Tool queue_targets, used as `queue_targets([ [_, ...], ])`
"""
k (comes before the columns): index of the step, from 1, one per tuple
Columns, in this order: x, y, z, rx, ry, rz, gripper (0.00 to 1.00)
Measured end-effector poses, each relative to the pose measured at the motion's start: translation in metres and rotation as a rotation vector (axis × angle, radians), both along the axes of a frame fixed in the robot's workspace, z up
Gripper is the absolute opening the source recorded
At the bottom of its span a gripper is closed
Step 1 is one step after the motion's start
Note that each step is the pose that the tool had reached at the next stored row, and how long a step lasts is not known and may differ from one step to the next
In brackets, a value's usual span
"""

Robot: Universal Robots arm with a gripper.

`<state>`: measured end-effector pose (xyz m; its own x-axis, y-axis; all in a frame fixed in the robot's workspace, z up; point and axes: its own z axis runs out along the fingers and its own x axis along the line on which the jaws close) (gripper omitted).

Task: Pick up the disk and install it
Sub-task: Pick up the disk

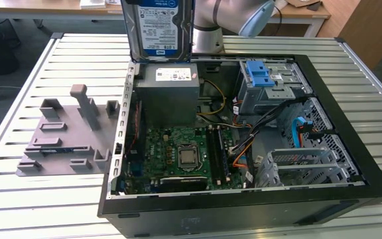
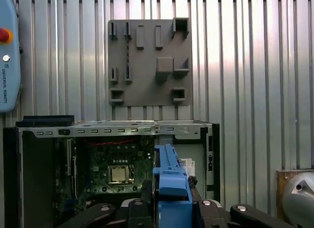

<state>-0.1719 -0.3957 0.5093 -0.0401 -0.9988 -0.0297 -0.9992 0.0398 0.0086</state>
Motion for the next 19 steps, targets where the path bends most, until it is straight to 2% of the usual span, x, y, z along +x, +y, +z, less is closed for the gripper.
queue_targets([
  [5,0.0043,-0.0037,0.0000,0.0000,0.0000,-0.002,0.36],
  [19,0.0062,-0.0044,0.0000,0.0001,0.0000,-0.002,0.36],
])
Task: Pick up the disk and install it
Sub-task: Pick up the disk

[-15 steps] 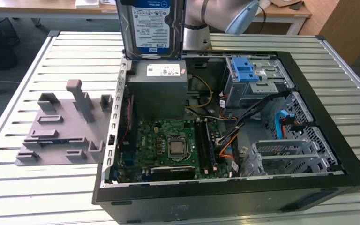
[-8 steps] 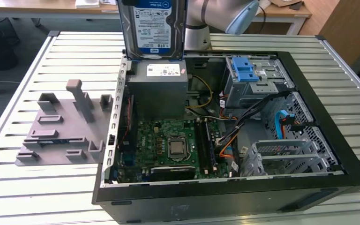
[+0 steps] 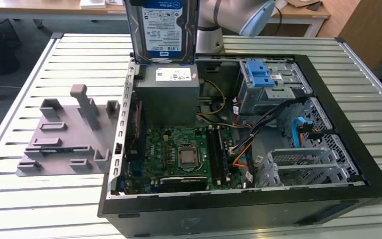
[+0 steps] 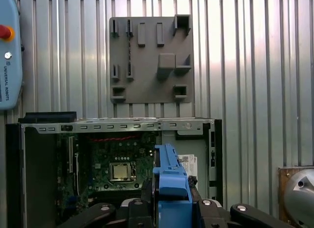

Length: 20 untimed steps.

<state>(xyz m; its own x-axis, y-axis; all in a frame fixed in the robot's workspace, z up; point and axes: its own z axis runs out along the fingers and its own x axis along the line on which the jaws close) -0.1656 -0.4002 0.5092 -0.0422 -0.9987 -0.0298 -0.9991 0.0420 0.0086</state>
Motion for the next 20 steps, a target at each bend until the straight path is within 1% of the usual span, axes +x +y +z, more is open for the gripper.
queue_targets([
  [5,0.0040,-0.0041,0.0000,0.0000,0.0000,0.000,0.36],
  [10,0.0126,-0.0086,0.0000,-0.0002,0.0001,0.000,0.36],
  [12,0.0146,-0.0109,0.0000,0.0000,0.0000,0.000,0.36],
  [17,0.0184,-0.0186,0.0000,-0.0001,0.0001,0.000,0.36],
  [20,0.0221,-0.0216,0.0000,0.0000,0.0000,0.000,0.36],
])
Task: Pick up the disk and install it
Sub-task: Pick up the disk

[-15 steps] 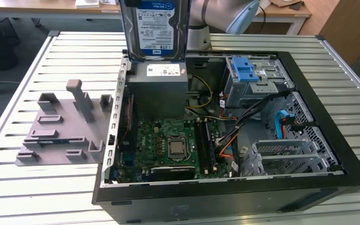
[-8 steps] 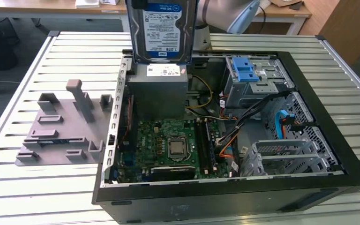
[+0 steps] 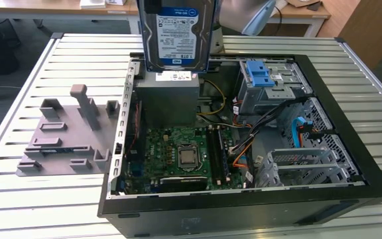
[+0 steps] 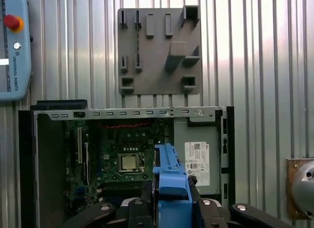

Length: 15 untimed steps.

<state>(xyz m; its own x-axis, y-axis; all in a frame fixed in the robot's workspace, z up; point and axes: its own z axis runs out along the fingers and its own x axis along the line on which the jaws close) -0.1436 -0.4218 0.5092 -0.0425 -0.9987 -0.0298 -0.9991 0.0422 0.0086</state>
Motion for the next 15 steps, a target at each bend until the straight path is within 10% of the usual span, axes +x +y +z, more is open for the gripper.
queue_targets([
  [15,0.0282,-0.0123,0.0000,0.0000,0.0001,0.000,0.36],
])
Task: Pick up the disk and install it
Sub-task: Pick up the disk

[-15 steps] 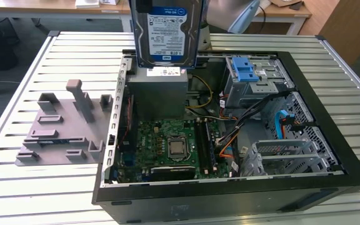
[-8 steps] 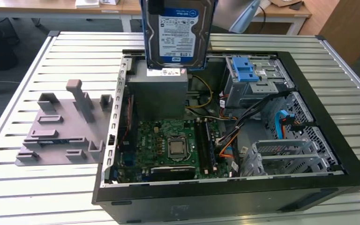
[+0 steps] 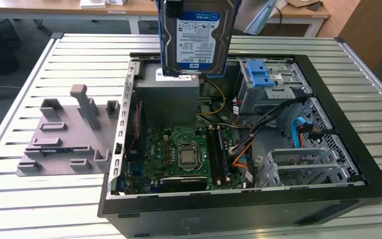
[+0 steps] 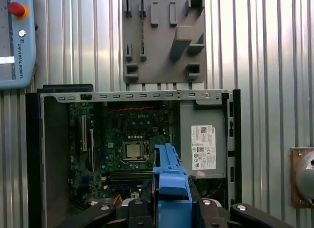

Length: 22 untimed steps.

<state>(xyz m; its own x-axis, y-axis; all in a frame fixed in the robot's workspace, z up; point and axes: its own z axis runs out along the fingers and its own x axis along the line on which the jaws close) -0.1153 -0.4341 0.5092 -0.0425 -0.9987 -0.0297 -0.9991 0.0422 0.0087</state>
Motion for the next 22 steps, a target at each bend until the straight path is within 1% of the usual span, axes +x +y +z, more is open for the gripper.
queue_targets([
  [4,0.0046,-0.0047,0.0000,0.0000,0.0000,0.000,0.36],
  [7,0.0109,-0.0071,0.0000,-0.0001,0.0000,0.000,0.36],
  [14,0.0274,-0.0109,0.0000,0.0000,0.0000,0.000,0.36],
  [22,0.0283,-0.0109,0.0000,0.0000,0.0000,0.000,0.36],
])
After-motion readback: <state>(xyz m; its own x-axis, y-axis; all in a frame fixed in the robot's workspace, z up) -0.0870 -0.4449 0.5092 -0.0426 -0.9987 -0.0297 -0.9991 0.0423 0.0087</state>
